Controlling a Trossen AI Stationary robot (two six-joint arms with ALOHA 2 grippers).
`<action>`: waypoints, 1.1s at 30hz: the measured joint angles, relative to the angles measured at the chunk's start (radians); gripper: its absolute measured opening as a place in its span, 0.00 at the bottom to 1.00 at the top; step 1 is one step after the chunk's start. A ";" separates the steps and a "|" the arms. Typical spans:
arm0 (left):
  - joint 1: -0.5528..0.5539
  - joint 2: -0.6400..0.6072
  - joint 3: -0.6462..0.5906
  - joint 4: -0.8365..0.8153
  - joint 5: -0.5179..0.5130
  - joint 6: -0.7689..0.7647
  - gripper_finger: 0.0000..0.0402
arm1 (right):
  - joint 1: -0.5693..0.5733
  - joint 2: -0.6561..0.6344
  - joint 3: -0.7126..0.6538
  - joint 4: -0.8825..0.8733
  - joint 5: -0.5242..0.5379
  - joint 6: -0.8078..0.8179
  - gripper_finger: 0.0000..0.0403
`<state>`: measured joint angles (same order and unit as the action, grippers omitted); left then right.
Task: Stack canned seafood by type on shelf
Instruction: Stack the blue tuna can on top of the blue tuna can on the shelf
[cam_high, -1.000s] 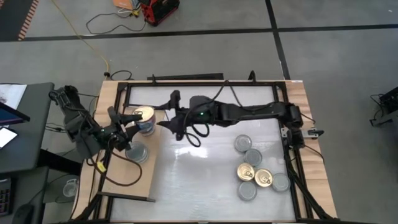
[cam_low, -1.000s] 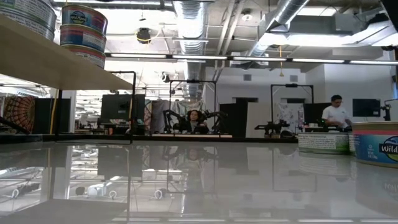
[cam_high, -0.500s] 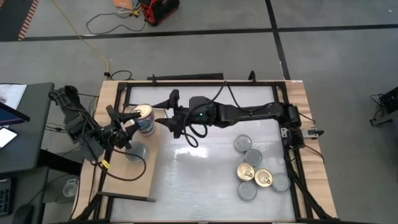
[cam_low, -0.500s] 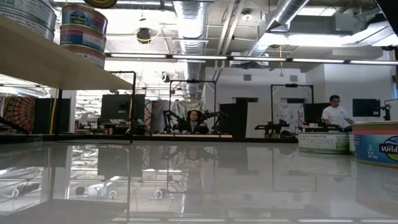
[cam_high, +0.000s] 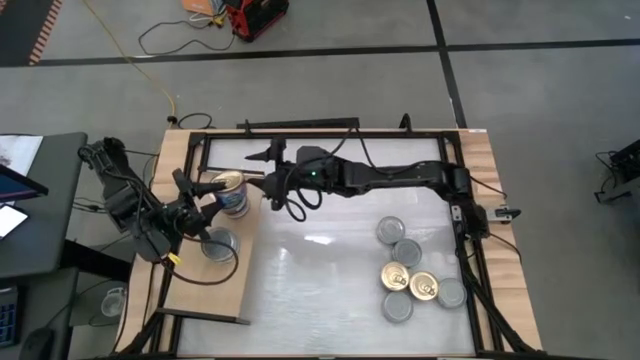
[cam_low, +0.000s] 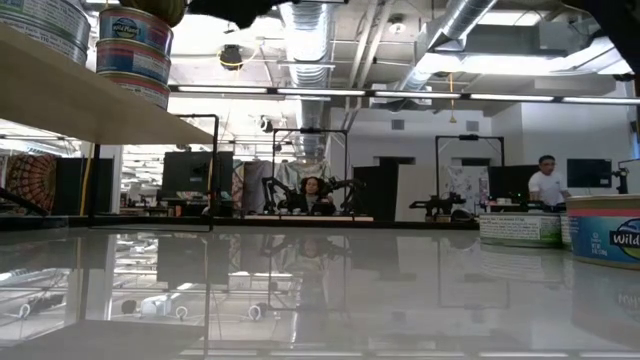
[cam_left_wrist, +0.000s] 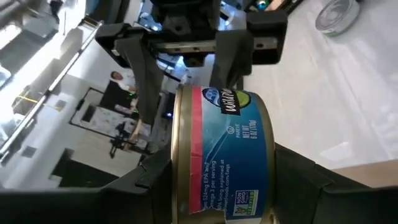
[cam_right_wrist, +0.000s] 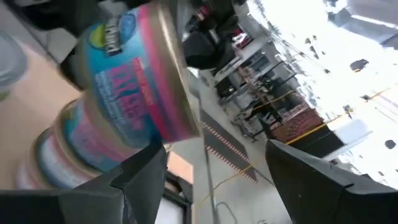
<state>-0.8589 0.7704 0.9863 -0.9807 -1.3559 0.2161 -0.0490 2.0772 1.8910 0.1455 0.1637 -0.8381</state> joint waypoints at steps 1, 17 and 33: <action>0.000 0.000 0.000 -0.010 0.005 -0.013 0.48 | 0.000 0.003 -0.001 0.007 0.000 0.000 0.76; 0.000 -0.001 0.000 -0.016 0.015 -0.015 0.49 | 0.006 0.026 -0.003 0.048 -0.004 0.000 0.76; 0.001 0.002 0.000 -0.017 0.039 -0.075 0.60 | 0.009 0.025 -0.003 0.053 -0.041 0.030 0.76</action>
<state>-0.8577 0.7723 0.9863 -0.9974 -1.3168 0.1414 -0.0402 2.1025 1.8885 0.1989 0.1223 -0.8085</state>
